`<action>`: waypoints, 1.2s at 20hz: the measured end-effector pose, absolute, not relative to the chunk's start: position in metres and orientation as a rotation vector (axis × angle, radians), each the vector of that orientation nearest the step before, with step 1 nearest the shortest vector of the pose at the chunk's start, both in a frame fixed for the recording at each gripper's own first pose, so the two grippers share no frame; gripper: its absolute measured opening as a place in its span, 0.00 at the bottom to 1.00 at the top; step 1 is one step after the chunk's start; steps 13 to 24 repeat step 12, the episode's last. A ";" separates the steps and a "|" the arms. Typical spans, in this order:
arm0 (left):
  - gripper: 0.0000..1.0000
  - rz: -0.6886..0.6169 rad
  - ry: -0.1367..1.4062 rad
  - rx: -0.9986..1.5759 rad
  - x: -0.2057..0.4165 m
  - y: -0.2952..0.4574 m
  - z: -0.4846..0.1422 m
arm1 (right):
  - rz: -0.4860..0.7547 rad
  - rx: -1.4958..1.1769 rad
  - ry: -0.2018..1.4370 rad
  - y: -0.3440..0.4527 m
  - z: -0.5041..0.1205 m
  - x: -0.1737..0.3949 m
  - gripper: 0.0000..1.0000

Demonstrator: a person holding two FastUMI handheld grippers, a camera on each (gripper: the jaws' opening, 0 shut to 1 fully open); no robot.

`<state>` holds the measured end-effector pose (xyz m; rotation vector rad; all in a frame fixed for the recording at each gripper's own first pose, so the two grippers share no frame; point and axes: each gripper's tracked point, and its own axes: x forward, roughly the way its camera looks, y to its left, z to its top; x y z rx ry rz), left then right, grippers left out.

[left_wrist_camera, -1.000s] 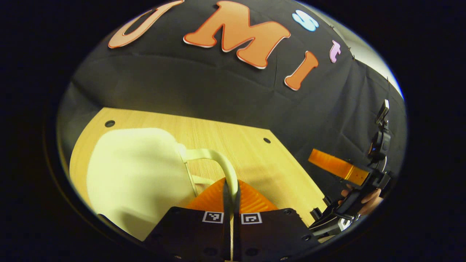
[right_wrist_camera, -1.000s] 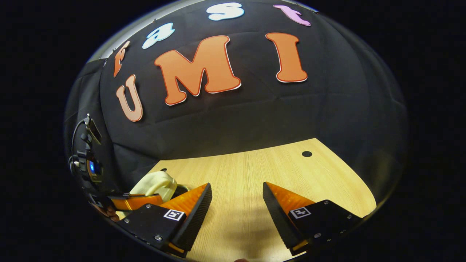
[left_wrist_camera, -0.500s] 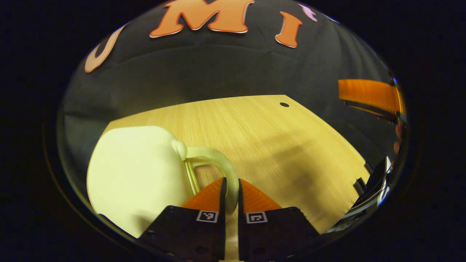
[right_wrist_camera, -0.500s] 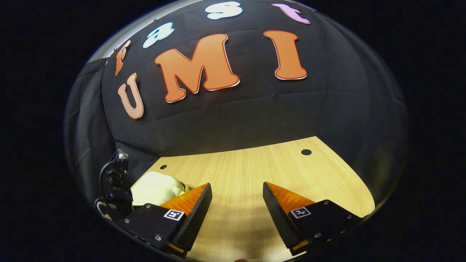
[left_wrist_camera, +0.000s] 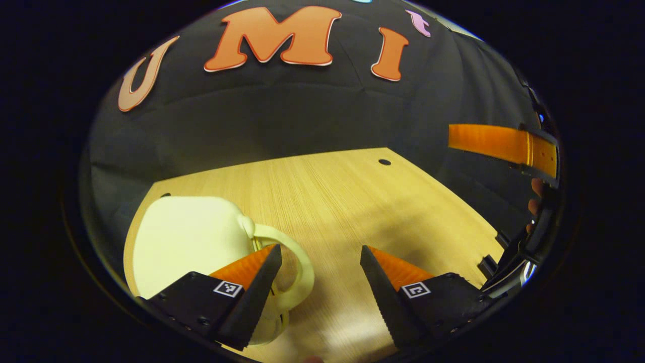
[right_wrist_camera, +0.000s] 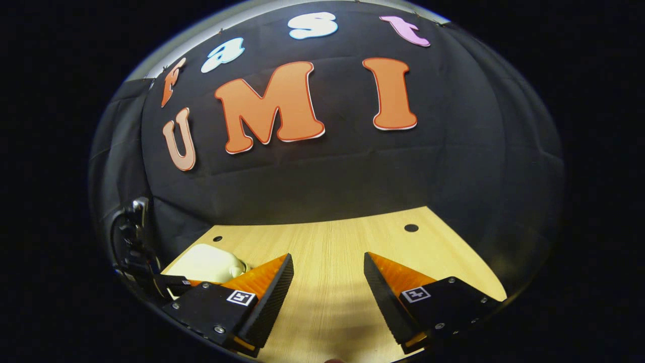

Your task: First open the suitcase, pack the skin care products into it, and then close the suitcase.

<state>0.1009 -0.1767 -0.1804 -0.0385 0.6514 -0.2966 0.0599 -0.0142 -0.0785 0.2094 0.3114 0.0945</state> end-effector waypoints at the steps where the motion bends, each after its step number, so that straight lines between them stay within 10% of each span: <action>1: 0.99 -0.280 0.610 -0.047 0.105 -0.175 -0.163 | 0.089 0.193 0.285 -0.016 -0.069 0.060 0.90; 12: 0.99 -0.081 0.203 -0.011 0.131 -0.130 0.005 | 0.165 0.034 0.040 0.014 0.020 0.049 0.90; 24: 0.99 -0.081 0.203 -0.011 0.131 -0.130 0.005 | 0.165 0.034 0.040 0.014 0.020 0.049 0.90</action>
